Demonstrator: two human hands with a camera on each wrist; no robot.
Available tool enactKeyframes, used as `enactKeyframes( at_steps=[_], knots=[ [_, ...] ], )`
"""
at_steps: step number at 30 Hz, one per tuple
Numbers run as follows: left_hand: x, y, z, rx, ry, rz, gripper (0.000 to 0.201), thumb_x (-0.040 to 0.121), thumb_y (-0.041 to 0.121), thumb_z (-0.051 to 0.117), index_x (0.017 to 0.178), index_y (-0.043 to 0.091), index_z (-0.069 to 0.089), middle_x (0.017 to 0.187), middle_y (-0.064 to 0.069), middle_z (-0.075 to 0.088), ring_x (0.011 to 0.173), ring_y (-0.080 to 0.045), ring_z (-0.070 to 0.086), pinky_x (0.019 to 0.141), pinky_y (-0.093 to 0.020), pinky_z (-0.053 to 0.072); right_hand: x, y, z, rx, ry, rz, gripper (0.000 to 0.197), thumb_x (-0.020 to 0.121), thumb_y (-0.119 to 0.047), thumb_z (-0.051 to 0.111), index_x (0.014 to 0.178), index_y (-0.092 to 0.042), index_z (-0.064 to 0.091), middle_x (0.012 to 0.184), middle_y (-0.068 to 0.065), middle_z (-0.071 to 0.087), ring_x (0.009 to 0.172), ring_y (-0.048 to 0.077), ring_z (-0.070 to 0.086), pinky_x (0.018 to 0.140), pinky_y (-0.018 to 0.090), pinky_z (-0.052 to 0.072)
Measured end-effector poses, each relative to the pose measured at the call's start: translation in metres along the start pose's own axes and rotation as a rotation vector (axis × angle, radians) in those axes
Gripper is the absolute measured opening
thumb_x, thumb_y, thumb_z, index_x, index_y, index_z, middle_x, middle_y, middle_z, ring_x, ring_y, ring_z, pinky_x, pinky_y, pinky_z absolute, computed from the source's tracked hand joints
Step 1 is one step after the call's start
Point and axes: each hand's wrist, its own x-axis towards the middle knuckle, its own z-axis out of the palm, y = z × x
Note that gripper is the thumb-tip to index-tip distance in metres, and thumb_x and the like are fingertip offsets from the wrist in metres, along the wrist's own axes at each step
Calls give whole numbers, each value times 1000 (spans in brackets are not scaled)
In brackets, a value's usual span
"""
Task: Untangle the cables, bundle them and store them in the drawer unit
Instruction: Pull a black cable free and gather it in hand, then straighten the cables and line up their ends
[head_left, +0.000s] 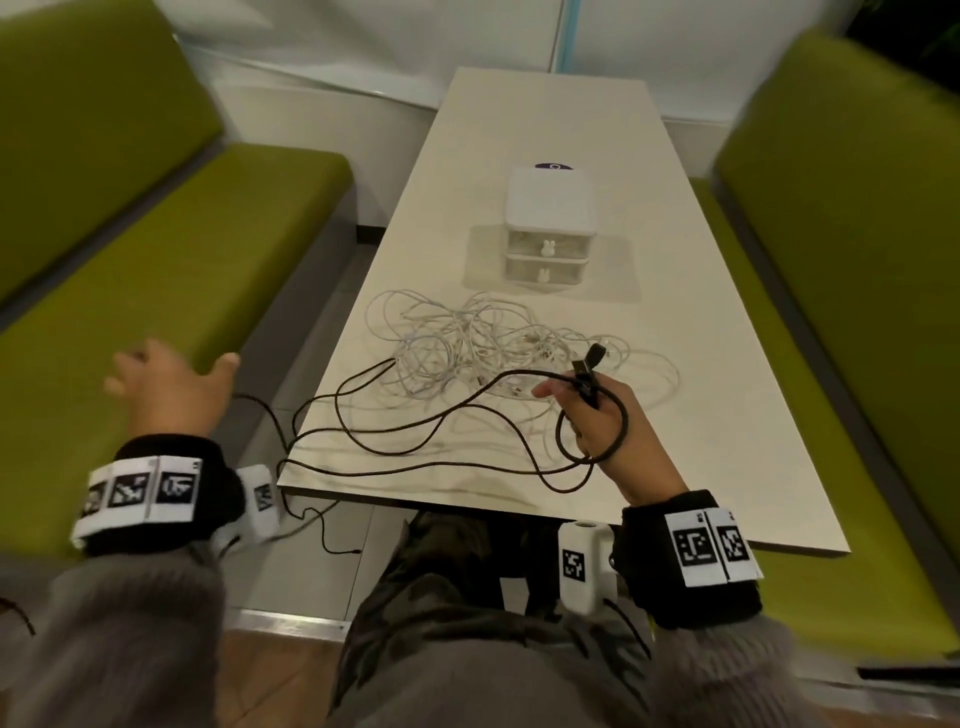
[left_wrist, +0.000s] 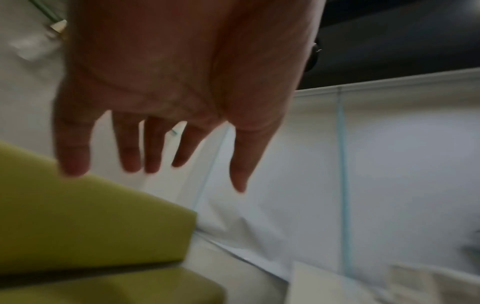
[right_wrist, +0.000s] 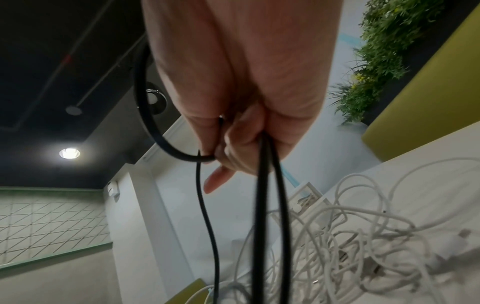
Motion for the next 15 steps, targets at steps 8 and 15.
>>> enactKeyframes(
  at_steps=[8,15],
  knots=[
    [-162,124,18,-319,-669,1065,58,83,59,53,132,29,45,123,14,54,115,1,46,99,-17,33,-3,-2,26,-101,-20,-57,12,92,-26,57,94,-21,68,96,0,71,94,15,64,83,27,48],
    [-133,107,18,-567,-406,900,41,85,53,49,67,19,65,60,1,46,57,-6,41,58,-16,32,-4,5,12,96,116,37,8,94,-21,58,102,-18,60,67,-22,54,59,-6,49,61,12,35]
  ],
)
